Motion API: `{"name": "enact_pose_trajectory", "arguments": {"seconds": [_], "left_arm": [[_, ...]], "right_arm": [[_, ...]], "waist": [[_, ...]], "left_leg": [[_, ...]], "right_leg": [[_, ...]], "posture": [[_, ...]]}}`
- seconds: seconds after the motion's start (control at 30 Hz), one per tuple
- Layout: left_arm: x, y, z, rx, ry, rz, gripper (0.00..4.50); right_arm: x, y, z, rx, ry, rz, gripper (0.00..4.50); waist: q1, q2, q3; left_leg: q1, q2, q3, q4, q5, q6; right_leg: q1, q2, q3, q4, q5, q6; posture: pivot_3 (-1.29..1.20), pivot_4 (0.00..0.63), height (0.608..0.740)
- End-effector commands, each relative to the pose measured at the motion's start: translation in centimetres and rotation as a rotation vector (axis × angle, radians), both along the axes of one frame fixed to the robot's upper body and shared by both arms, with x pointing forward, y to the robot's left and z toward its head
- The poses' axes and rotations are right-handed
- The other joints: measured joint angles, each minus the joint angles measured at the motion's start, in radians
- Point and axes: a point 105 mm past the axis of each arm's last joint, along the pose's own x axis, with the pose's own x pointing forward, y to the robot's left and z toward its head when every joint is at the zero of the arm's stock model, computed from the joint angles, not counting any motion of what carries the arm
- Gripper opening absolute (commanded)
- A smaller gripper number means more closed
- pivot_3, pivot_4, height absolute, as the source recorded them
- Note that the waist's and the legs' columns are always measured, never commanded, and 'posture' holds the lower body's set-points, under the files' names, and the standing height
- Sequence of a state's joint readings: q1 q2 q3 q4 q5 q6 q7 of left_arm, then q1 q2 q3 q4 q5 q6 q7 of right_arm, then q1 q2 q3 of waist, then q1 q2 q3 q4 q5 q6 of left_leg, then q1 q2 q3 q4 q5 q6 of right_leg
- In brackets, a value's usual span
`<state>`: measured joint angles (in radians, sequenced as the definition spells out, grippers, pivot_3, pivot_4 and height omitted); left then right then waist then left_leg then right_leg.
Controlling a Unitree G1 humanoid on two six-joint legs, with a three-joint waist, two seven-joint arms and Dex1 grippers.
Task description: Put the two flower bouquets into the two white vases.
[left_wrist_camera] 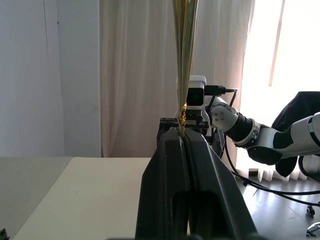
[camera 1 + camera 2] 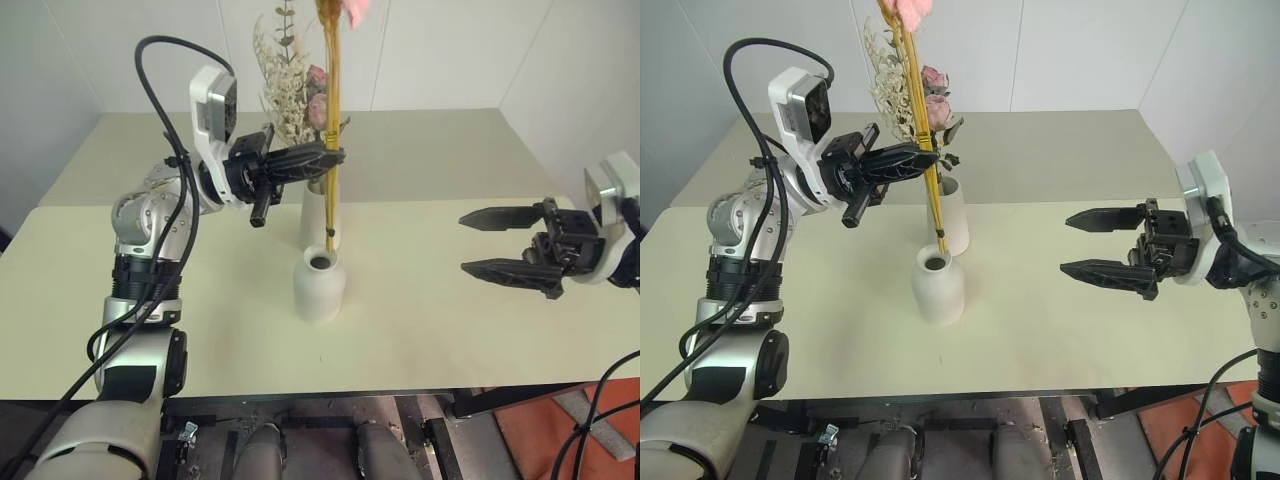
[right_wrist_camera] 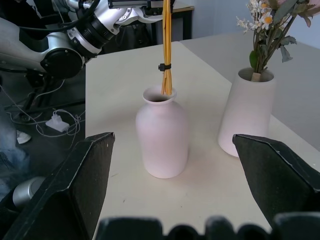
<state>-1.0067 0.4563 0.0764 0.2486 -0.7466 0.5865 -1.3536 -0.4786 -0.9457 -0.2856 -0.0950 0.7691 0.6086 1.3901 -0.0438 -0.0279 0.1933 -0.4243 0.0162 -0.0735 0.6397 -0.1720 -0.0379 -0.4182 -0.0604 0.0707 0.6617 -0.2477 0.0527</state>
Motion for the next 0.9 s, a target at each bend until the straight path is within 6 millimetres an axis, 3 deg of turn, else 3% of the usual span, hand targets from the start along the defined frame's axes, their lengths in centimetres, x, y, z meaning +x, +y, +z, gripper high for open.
{"name": "enact_pose_trajectory", "arguments": {"seconds": [0.03,0.3,0.4,0.53,0.8,0.9], "left_arm": [[-0.8,-0.1,-0.1,0.026,-0.051,-0.014,0.03],[-0.8,-1.0,-2.6,0.134,-0.066,0.005,0.03],[-0.8,-1.0,-3.5,0.172,-0.058,0.016,0.62],[-0.8,-0.2,-4.0,0.189,-0.027,0.053,1.77],[-1.6,4.0,-4.4,0.218,0.018,0.175,4.33],[-2.0,6.8,-4.9,0.276,0.012,0.260,4.47]], "right_arm": [[-0.2,0.2,1.0,0.004,-0.060,0.011,4.50],[-0.4,0.2,1.0,0.009,-0.063,0.006,4.50],[-0.4,0.2,0.9,0.010,-0.063,0.004,4.50],[-0.5,0.2,0.8,0.008,-0.063,-0.002,4.50],[-0.5,0.2,0.3,0.000,-0.060,-0.007,4.50],[-0.5,0.1,0.0,-0.003,-0.053,-0.010,4.50]], "waist": [[0.000,0.000,0.000],[0.000,0.000,0.000],[0.000,0.000,0.000],[-0.001,0.000,0.000],[-0.001,0.000,0.000],[-0.006,0.000,0.000]], "left_leg": [[0.000,0.000,0.000,0.000,0.000,0.000],[0.000,0.000,0.000,0.000,0.000,0.000],[0.000,0.000,0.000,0.000,0.000,0.000],[0.000,0.000,0.000,0.000,0.000,0.000],[0.000,0.000,0.000,0.000,0.000,0.000],[0.001,0.001,0.000,0.000,0.000,0.000]], "right_leg": [[0.000,0.000,0.000,0.000,0.000,0.000],[0.000,0.000,0.000,0.000,0.000,-0.001],[0.000,0.000,0.000,0.000,0.001,-0.001],[0.000,0.000,0.000,0.000,0.001,-0.001],[0.000,0.000,0.000,0.001,0.000,-0.001],[0.000,0.000,0.000,0.001,0.000,0.000]], "posture": [[0.00,0.150,0.740],[0.00,0.150,0.740],[0.00,0.150,0.740],[0.00,0.150,0.740],[0.00,0.150,0.740],[0.00,0.150,0.740]]}}
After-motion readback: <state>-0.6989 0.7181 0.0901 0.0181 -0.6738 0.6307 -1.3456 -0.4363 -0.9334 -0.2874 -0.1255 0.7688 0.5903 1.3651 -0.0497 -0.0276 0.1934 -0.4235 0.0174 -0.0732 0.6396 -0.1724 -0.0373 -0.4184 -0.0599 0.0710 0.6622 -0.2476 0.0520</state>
